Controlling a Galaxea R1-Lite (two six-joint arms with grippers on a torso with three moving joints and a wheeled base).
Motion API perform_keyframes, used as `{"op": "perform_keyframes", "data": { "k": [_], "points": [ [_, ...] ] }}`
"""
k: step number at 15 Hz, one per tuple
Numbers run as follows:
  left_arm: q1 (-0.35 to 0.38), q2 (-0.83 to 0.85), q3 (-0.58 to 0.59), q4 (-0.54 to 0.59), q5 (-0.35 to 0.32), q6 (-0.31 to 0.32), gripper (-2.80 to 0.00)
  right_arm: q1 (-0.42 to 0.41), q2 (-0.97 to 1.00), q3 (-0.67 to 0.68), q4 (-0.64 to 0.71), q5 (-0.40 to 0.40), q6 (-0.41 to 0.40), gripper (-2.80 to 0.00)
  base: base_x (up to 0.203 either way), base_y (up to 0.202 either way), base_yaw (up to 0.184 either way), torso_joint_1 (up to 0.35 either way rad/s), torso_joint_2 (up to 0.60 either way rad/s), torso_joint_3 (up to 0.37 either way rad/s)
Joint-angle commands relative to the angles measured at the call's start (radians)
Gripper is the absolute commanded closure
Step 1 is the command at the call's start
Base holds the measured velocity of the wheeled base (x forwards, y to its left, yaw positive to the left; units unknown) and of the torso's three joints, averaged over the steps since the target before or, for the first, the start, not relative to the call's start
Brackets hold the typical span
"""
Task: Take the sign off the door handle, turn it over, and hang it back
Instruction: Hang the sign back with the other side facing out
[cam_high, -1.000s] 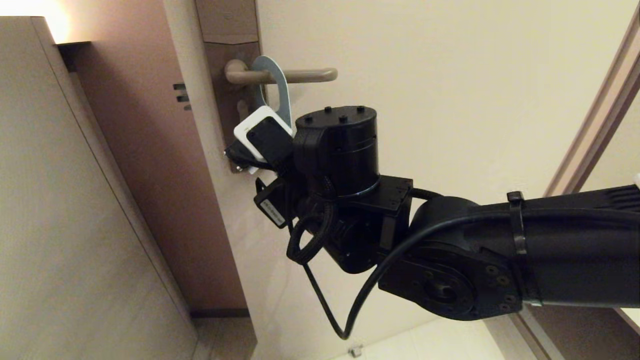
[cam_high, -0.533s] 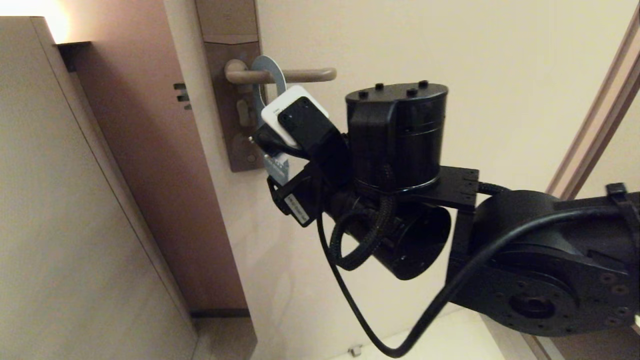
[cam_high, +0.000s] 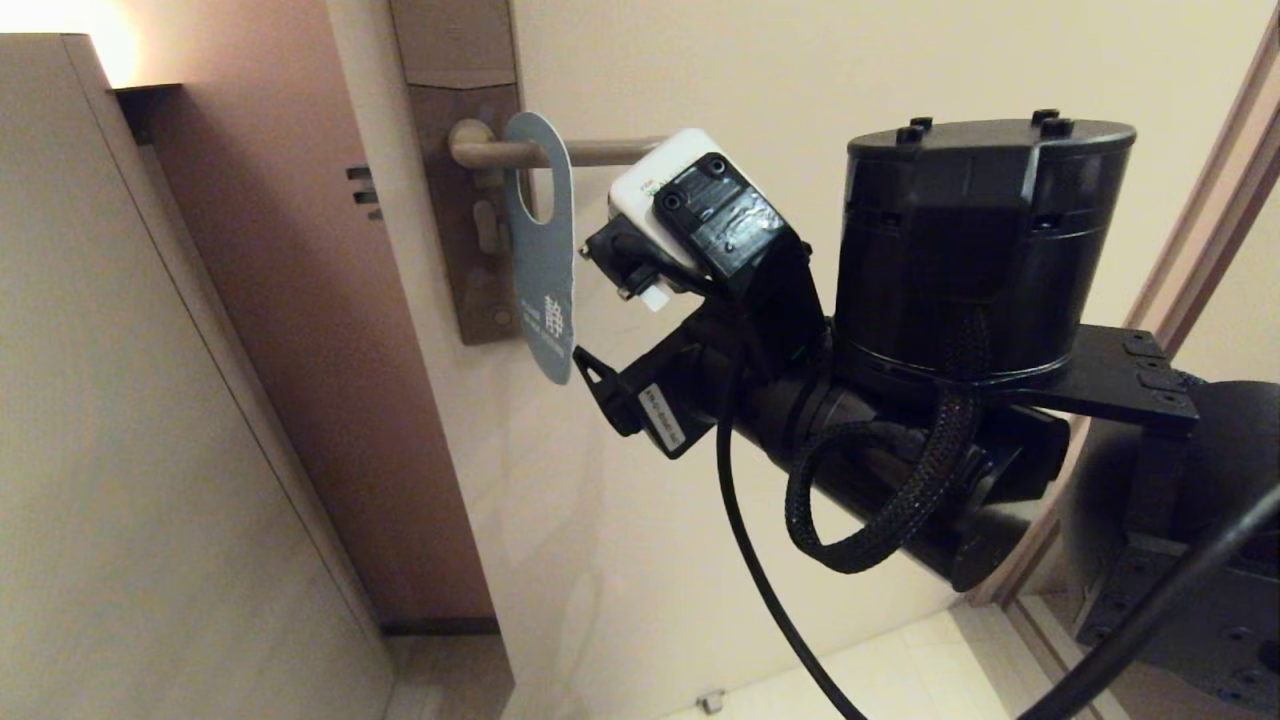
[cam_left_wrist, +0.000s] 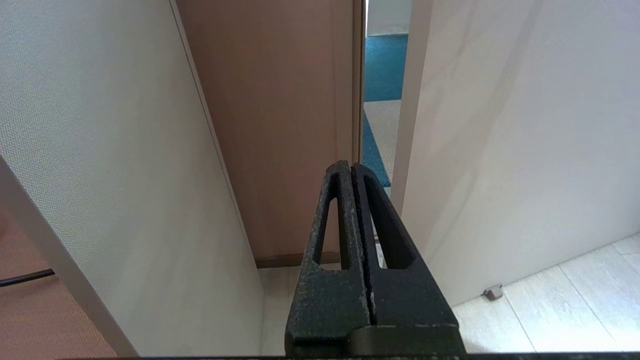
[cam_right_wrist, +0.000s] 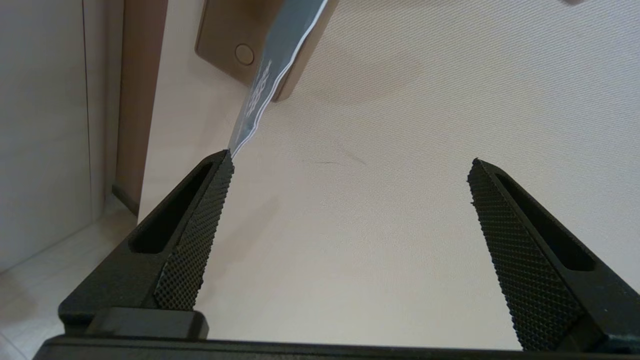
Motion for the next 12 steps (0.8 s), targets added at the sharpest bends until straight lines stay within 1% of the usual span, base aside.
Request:
{"op": "perform_keyframes", "data": {
  "k": [1, 2, 3, 8, 12],
  "points": [
    [0.000, 0.000, 0.000, 0.000, 0.000, -0.001, 0.00, 0.000, -0.008, 0.002, -0.004, -0.002, -0.002, -2.80, 0.000, 0.000, 0.000, 0.000, 0.00, 0.000],
    [0.000, 0.000, 0.000, 0.000, 0.000, 0.000, 0.00, 0.001, -0.008, 0.002, -0.004, 0.004, -0.004, -1.46, 0.000, 0.000, 0.000, 0.000, 0.00, 0.000],
    [0.000, 0.000, 0.000, 0.000, 0.000, 0.000, 0.00, 0.001, -0.005, -0.002, -0.004, 0.010, -0.004, 0.00, 0.000, 0.000, 0.000, 0.000, 0.00, 0.000],
    [0.000, 0.000, 0.000, 0.000, 0.000, -0.001, 0.00, 0.001, 0.013, -0.013, -0.012, 0.011, -0.002, 0.00, 0.000, 0.000, 0.000, 0.000, 0.00, 0.000],
    [0.001, 0.000, 0.000, 0.000, 0.000, 0.000, 0.00, 0.004, 0.062, -0.024, -0.116, 0.011, -0.004, 0.00, 0.000, 0.000, 0.000, 0.000, 0.00, 0.000]
  ]
}}
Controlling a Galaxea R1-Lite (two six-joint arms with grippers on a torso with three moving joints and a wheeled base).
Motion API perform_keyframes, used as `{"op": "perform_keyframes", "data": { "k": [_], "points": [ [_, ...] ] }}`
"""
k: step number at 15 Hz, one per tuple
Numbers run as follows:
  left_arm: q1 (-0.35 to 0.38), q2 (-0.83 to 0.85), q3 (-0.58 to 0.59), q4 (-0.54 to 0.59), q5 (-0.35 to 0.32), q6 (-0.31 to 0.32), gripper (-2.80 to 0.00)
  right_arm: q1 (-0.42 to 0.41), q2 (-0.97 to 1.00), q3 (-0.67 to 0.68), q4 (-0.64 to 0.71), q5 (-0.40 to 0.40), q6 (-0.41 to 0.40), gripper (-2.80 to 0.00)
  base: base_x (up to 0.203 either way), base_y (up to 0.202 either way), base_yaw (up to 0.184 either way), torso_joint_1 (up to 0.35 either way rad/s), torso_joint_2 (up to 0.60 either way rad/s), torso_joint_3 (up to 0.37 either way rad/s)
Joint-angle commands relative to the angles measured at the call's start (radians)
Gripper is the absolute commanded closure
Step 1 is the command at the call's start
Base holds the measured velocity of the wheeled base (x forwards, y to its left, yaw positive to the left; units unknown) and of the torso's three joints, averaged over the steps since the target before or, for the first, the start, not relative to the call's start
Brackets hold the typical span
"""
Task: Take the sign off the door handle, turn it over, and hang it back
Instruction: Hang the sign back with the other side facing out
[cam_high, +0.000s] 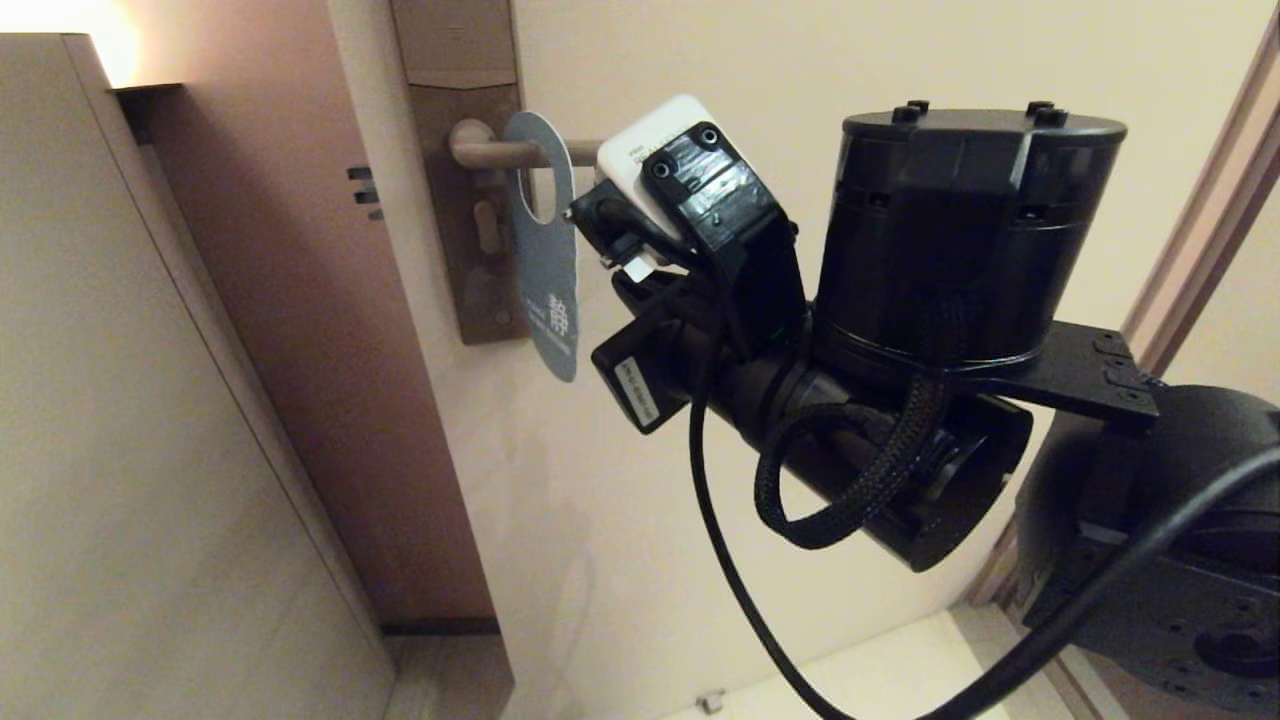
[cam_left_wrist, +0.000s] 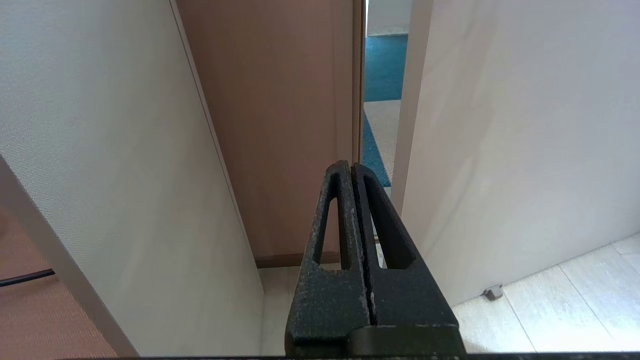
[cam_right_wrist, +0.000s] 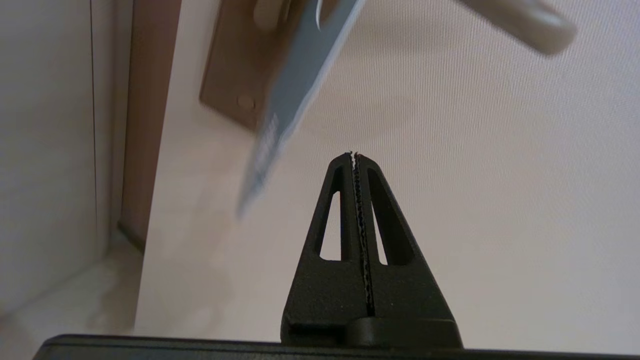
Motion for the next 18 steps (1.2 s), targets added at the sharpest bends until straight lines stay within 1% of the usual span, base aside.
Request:
{"op": "perform_keyframes", "data": {
  "k": [1, 4, 7, 14, 18],
  "points": [
    [0.000, 0.000, 0.000, 0.000, 0.000, 0.000, 0.00, 0.002, 0.033, -0.002, -0.025, -0.002, -0.004, 0.00, 0.000, 0.000, 0.000, 0.000, 0.00, 0.000],
    [0.000, 0.000, 0.000, 0.000, 0.000, 0.000, 0.00, 0.012, 0.072, -0.015, -0.081, -0.002, -0.010, 0.00, 0.000, 0.000, 0.000, 0.000, 0.00, 0.000],
    [0.000, 0.000, 0.000, 0.000, 0.000, -0.001, 0.00, 0.029, 0.122, -0.068, -0.131, -0.002, -0.014, 0.00, 0.000, 0.000, 0.000, 0.000, 0.00, 0.000],
    [0.000, 0.000, 0.000, 0.000, 0.000, -0.001, 0.00, 0.097, 0.194, -0.127, -0.223, -0.004, -0.029, 0.00, 0.000, 0.000, 0.000, 0.000, 0.00, 0.000],
    [0.000, 0.000, 0.000, 0.000, 0.000, -0.001, 0.00, 0.100, 0.248, -0.150, -0.326, -0.004, -0.025, 0.00, 0.000, 0.000, 0.000, 0.000, 0.00, 0.000]
  ]
}}
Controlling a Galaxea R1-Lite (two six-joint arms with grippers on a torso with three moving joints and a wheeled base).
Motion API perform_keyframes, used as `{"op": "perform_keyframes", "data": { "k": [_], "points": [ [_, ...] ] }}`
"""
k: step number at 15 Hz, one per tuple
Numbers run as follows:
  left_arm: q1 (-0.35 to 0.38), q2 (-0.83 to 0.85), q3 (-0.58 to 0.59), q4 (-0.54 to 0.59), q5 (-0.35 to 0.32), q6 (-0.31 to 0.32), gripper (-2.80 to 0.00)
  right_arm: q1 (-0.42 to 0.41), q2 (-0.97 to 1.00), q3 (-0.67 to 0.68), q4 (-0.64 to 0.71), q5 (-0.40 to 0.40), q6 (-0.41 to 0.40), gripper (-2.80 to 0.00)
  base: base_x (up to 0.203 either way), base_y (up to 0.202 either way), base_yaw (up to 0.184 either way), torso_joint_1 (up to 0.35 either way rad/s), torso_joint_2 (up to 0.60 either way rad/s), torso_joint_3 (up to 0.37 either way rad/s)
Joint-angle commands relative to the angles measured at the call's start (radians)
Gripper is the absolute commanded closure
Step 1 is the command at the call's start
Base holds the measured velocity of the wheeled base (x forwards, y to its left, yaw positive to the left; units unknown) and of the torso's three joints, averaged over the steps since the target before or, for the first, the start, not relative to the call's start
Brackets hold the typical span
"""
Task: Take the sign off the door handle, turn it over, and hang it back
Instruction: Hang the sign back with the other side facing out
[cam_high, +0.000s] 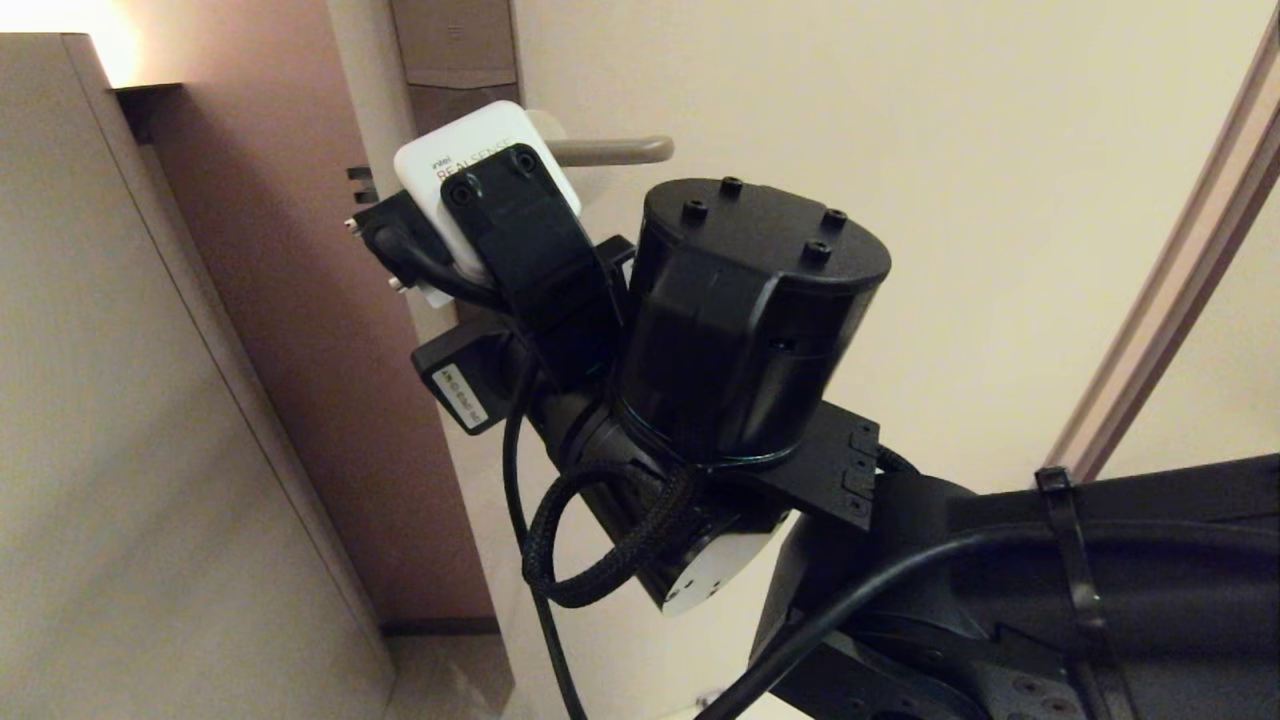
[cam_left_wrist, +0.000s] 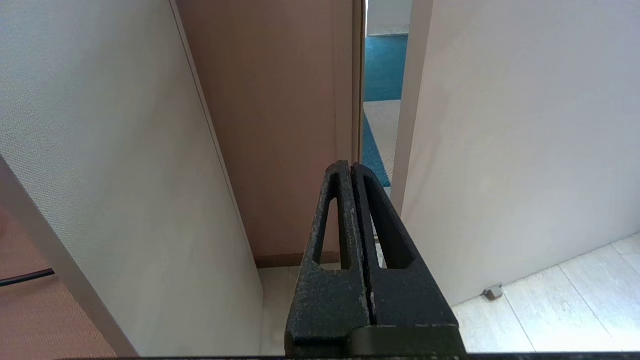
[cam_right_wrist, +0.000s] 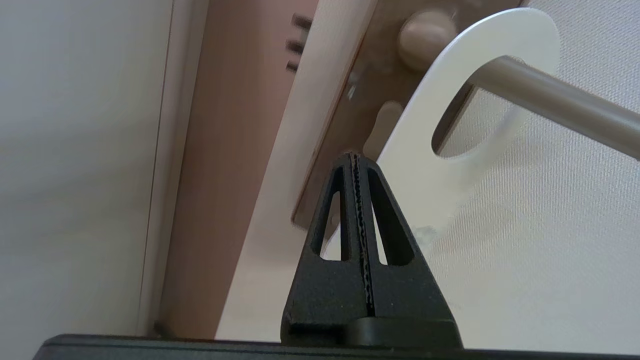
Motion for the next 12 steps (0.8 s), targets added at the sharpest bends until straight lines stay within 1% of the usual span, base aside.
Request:
{"op": "perform_keyframes", "data": {
  "k": [1, 4, 8, 10, 12],
  "points": [
    [0.000, 0.000, 0.000, 0.000, 0.000, 0.001, 0.00, 0.001, 0.038, -0.009, -0.036, -0.003, -0.004, 0.00, 0.000, 0.000, 0.000, 0.000, 0.00, 0.000],
    [0.000, 0.000, 0.000, 0.000, 0.000, 0.000, 0.00, 0.001, 0.054, -0.009, -0.084, -0.003, -0.002, 0.00, 0.000, 0.000, 0.000, 0.000, 0.00, 0.000],
    [0.000, 0.000, 0.000, 0.000, 0.000, 0.000, 0.00, 0.001, 0.044, -0.005, -0.083, -0.001, -0.002, 0.00, 0.000, 0.000, 0.000, 0.000, 0.00, 0.000],
    [0.000, 0.000, 0.000, 0.000, 0.000, 0.001, 0.00, 0.002, 0.003, 0.006, -0.076, 0.004, -0.009, 0.00, 0.000, 0.000, 0.000, 0.000, 0.00, 0.000],
    [0.000, 0.000, 0.000, 0.000, 0.000, 0.000, 0.00, 0.001, -0.072, 0.057, -0.047, 0.039, -0.025, 0.00, 0.000, 0.000, 0.000, 0.000, 0.00, 0.000]
  ]
}}
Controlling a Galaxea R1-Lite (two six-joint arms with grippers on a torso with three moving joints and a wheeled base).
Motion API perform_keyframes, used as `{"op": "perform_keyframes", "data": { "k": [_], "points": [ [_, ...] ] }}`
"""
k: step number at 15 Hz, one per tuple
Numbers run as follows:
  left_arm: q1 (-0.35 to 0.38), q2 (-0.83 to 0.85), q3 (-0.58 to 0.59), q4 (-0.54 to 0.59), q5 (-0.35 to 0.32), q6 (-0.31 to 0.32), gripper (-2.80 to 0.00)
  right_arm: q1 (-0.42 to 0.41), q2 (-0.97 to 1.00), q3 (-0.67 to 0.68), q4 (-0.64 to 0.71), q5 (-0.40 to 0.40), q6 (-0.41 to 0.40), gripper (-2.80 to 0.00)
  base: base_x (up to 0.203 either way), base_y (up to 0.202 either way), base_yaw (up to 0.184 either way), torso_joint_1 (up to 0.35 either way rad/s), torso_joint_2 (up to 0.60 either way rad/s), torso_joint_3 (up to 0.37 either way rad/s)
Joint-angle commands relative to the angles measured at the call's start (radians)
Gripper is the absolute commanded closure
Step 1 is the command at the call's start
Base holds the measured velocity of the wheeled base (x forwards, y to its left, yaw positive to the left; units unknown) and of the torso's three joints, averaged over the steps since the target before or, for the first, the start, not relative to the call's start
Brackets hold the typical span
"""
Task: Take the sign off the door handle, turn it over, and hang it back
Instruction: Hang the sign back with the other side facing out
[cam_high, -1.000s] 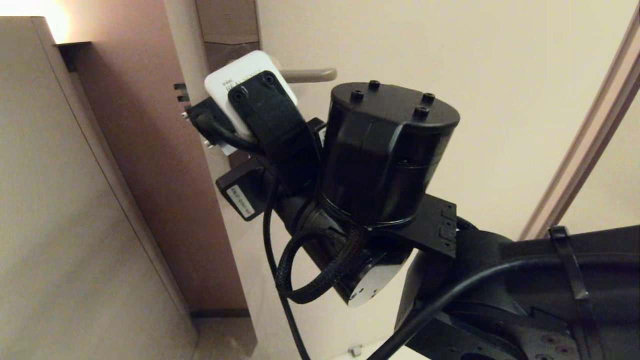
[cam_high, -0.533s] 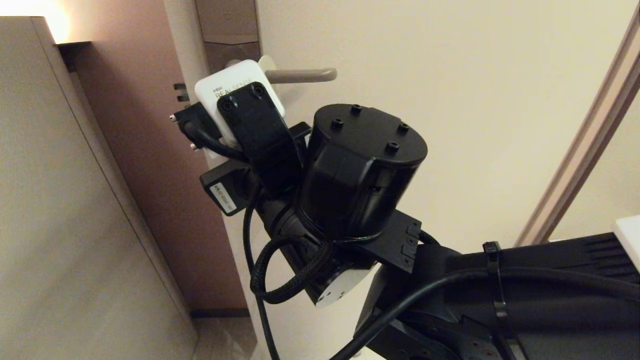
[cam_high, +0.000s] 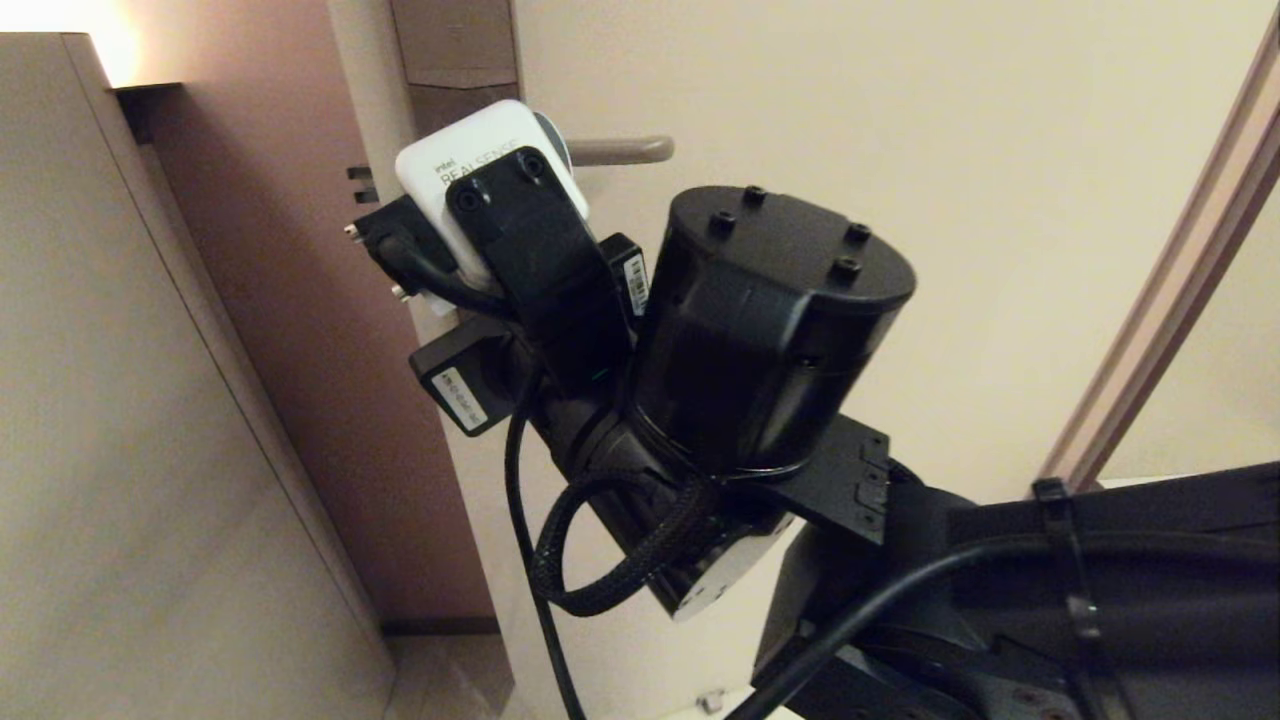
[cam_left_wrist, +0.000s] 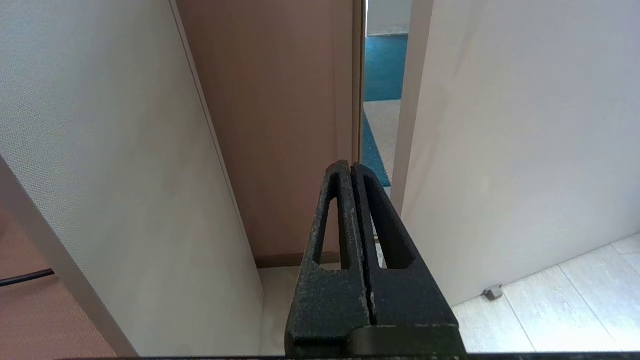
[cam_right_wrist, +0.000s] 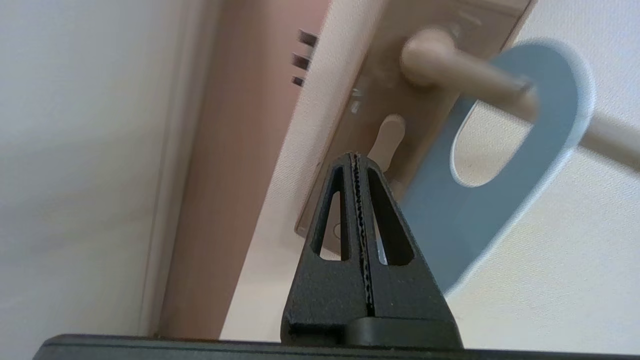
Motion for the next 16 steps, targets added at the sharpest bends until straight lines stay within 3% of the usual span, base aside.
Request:
{"op": "perform_keyframes", "data": {
  "k": [1, 7, 9, 16],
  "points": [
    [0.000, 0.000, 0.000, 0.000, 0.000, -0.001, 0.00, 0.000, -0.089, 0.043, 0.016, 0.020, -0.007, 0.00, 0.000, 0.000, 0.000, 0.000, 0.00, 0.000],
    [0.000, 0.000, 0.000, 0.000, 0.000, -0.001, 0.00, -0.007, -0.281, 0.263, 0.087, 0.080, -0.012, 0.00, 0.000, 0.000, 0.000, 0.000, 0.00, 0.000],
    [0.001, 0.000, 0.000, 0.000, 0.000, -0.001, 0.00, -0.045, -0.310, 0.320, 0.087, 0.082, -0.008, 0.00, 0.000, 0.000, 0.000, 0.000, 0.00, 0.000],
    [0.001, 0.000, 0.000, 0.000, 0.000, 0.000, 0.00, -0.128, -0.185, 0.244, 0.006, 0.102, -0.001, 0.00, 0.000, 0.000, 0.000, 0.000, 0.00, 0.000]
  ]
}}
